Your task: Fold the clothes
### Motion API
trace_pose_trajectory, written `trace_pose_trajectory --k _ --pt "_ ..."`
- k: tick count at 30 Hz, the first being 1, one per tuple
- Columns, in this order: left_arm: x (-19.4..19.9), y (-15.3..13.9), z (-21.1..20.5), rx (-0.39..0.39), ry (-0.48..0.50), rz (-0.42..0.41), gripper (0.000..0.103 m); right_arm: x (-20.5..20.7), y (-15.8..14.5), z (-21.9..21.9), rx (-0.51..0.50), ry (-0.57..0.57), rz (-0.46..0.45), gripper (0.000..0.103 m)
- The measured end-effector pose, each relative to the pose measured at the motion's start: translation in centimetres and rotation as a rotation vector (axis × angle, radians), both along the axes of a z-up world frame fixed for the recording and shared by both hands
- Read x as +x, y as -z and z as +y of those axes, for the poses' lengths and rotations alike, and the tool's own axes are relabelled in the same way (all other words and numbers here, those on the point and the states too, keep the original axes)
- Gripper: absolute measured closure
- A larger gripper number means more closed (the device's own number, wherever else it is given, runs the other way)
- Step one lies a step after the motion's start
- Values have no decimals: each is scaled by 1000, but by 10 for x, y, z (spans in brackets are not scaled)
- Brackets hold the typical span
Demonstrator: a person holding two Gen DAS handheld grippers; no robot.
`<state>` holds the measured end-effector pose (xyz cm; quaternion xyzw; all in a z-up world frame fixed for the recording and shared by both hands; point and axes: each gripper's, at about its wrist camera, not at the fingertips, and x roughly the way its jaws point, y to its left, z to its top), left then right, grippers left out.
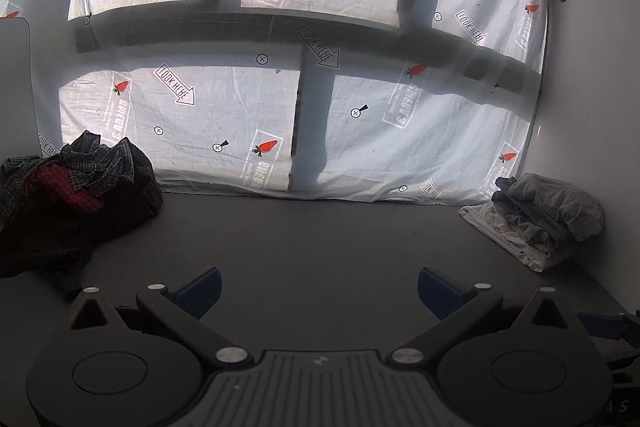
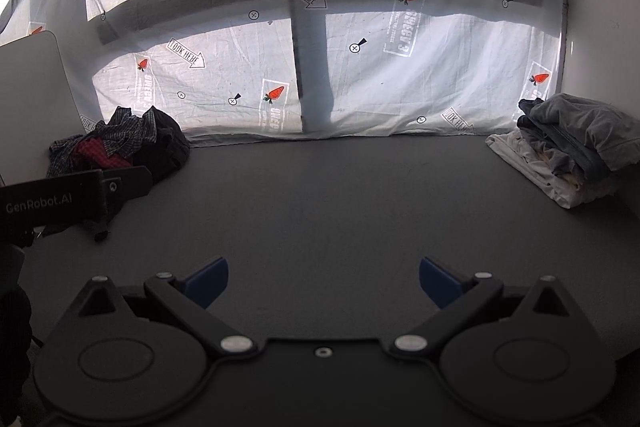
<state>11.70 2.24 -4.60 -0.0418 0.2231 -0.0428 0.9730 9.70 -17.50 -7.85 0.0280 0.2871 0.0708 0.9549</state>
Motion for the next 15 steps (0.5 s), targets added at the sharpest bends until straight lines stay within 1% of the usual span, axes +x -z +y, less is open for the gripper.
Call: trace_pose_trajectory --k 5,8,15 --pt "-23 4 12 0 -19 22 0 -18 3 6 6 -1 18 0" --pt "-31 4 16 -9 -18 24 0 -25 1 10 4 -8 12 0" --pt "-42 1 18 -3 -20 5 0 -33 -3 12 2 -12 -10 0"
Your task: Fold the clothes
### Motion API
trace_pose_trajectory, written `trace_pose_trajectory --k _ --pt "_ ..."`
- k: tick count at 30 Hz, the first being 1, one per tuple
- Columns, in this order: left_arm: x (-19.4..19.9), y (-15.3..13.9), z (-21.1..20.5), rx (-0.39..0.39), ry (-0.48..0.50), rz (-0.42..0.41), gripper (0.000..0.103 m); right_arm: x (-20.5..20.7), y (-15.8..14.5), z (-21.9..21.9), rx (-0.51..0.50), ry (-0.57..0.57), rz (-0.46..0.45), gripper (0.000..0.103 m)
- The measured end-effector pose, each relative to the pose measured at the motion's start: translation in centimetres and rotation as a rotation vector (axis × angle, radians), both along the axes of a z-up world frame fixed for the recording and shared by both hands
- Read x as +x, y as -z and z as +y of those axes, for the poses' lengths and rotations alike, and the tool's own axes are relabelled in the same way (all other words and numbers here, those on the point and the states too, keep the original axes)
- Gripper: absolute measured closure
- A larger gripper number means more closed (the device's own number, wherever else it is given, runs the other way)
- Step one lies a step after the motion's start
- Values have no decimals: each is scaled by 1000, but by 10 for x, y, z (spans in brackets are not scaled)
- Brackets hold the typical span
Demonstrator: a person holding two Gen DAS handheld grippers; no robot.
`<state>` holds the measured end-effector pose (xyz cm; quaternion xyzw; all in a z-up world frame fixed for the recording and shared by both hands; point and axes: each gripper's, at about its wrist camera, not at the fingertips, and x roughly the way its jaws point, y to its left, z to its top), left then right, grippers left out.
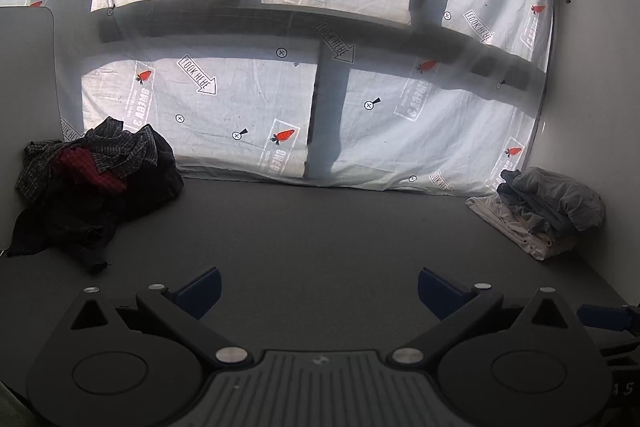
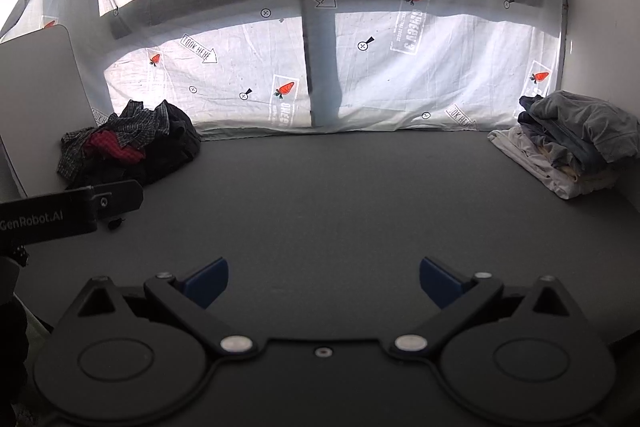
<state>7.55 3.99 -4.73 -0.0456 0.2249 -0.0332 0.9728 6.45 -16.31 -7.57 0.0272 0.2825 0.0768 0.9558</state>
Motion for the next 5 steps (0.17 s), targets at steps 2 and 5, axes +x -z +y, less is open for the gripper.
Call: trace_pose_trajectory --k 2,5 --pt "-1 -1 0 4 0 -2 0 -1 0 0 4 1 -2 0" --pt "-1 -3 0 3 0 -7 0 -1 -1 0 6 -3 -7 0"
